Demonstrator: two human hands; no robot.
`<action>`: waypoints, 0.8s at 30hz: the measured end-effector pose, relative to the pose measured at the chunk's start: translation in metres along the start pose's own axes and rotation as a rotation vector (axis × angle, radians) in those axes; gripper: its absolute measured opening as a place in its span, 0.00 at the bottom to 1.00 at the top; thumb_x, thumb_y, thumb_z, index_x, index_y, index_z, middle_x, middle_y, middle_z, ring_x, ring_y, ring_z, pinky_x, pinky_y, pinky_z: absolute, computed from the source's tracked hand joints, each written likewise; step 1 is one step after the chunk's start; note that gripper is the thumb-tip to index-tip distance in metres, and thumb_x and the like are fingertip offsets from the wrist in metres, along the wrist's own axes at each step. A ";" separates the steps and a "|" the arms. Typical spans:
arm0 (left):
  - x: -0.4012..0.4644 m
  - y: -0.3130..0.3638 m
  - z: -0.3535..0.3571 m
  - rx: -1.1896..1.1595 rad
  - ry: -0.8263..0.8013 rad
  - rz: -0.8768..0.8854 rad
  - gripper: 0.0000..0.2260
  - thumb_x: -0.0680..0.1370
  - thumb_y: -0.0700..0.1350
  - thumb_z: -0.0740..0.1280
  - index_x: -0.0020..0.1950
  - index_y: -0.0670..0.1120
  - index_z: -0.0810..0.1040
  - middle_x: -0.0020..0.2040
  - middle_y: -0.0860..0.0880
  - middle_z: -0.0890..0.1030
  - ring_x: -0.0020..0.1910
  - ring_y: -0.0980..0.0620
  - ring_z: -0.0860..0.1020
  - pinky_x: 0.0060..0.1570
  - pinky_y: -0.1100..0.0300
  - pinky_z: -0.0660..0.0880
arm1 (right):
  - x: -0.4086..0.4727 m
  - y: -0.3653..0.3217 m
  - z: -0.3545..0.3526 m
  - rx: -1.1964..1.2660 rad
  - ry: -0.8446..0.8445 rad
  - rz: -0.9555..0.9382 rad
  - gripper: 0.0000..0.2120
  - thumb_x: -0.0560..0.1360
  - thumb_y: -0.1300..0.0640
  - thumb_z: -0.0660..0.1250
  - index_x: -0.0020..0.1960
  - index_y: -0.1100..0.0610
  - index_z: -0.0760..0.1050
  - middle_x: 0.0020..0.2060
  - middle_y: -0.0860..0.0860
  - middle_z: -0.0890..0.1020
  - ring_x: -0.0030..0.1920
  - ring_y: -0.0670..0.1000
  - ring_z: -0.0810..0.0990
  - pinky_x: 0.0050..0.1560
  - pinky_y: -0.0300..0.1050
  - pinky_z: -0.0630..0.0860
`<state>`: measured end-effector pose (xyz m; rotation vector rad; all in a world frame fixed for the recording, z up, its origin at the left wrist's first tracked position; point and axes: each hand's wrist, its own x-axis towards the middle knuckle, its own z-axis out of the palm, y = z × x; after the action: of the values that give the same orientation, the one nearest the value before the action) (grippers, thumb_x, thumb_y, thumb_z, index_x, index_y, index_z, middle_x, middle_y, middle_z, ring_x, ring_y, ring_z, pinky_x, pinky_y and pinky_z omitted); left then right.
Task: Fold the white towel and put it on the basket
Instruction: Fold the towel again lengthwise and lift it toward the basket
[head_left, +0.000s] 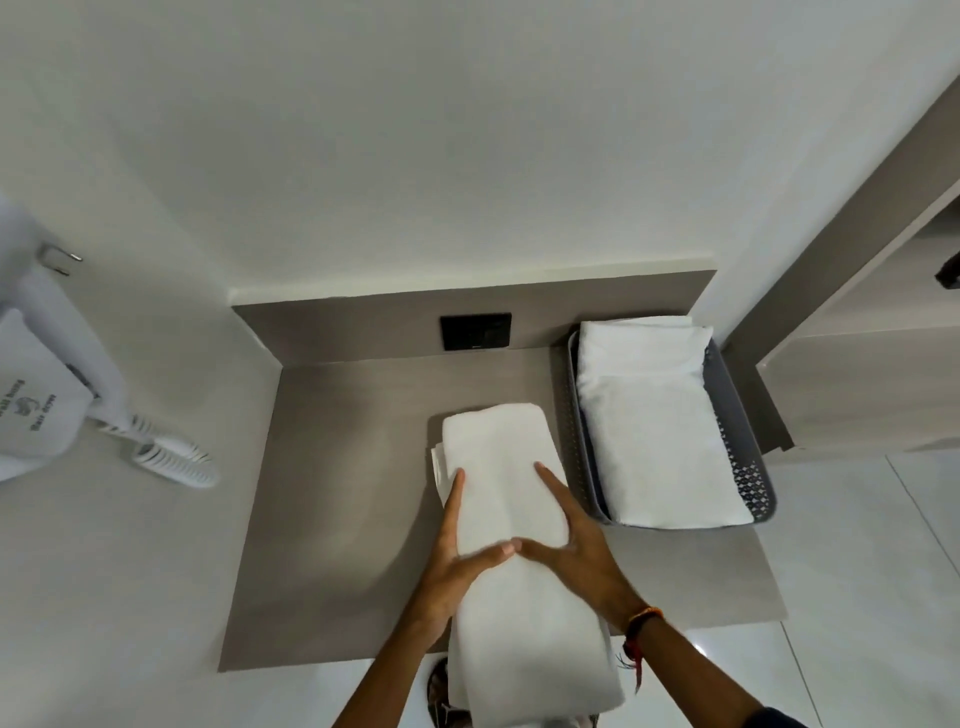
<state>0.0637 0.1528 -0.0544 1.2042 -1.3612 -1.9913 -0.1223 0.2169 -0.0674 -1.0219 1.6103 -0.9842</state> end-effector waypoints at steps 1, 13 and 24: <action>0.006 0.008 0.008 0.002 0.005 0.042 0.41 0.72 0.46 0.78 0.67 0.81 0.59 0.77 0.60 0.63 0.65 0.66 0.75 0.52 0.66 0.80 | 0.001 -0.007 -0.011 0.005 0.026 -0.024 0.44 0.70 0.42 0.79 0.77 0.29 0.56 0.70 0.21 0.66 0.69 0.28 0.68 0.71 0.39 0.73; 0.127 0.098 0.165 -0.039 -0.077 0.241 0.39 0.73 0.47 0.77 0.74 0.71 0.61 0.73 0.70 0.67 0.70 0.63 0.73 0.61 0.60 0.79 | 0.039 -0.049 -0.206 -0.034 0.274 -0.100 0.41 0.68 0.34 0.76 0.75 0.27 0.57 0.69 0.25 0.69 0.69 0.41 0.74 0.65 0.50 0.80; 0.166 0.055 0.205 1.021 0.279 0.215 0.32 0.80 0.64 0.57 0.82 0.58 0.50 0.80 0.41 0.55 0.77 0.40 0.62 0.74 0.49 0.65 | 0.072 0.008 -0.252 -0.435 0.288 0.003 0.38 0.76 0.32 0.64 0.80 0.39 0.54 0.81 0.48 0.56 0.80 0.55 0.59 0.75 0.56 0.65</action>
<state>-0.2030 0.1116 -0.0447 1.5405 -2.3061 -0.8715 -0.3812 0.1855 -0.0405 -1.2039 2.1261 -0.8234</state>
